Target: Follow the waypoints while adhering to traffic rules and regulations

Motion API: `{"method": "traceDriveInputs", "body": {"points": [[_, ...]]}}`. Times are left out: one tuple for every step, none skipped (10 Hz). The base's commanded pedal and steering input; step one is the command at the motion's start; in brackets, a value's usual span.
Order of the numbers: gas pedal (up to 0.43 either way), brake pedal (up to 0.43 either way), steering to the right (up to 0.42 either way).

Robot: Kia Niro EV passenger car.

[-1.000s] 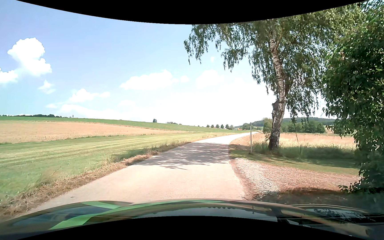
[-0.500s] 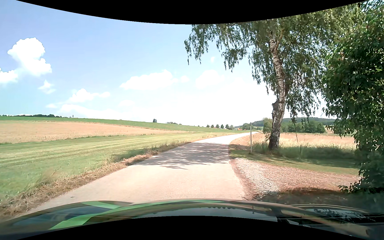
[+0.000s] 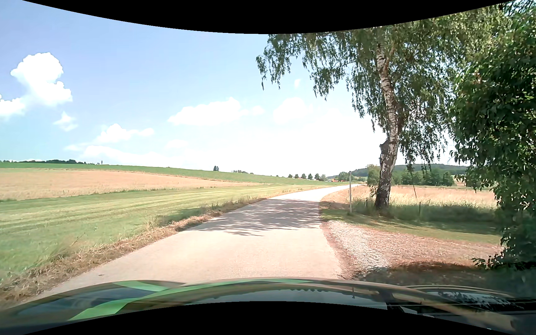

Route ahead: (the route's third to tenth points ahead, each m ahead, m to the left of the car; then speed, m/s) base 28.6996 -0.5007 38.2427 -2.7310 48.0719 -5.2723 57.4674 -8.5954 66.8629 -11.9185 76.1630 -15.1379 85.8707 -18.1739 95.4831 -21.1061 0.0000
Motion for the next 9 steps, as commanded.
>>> {"method": "traceDriveInputs", "body": {"points": [[0.000, 0.207, 0.010], [0.000, 0.207, 0.010], [0.000, 0.207, 0.010], [0.000, 0.207, 0.010], [0.000, 0.213, 0.010], [0.000, 0.207, 0.010], [0.000, 0.207, 0.010], [0.000, 0.207, 0.010], [0.000, 0.213, 0.010]]}}
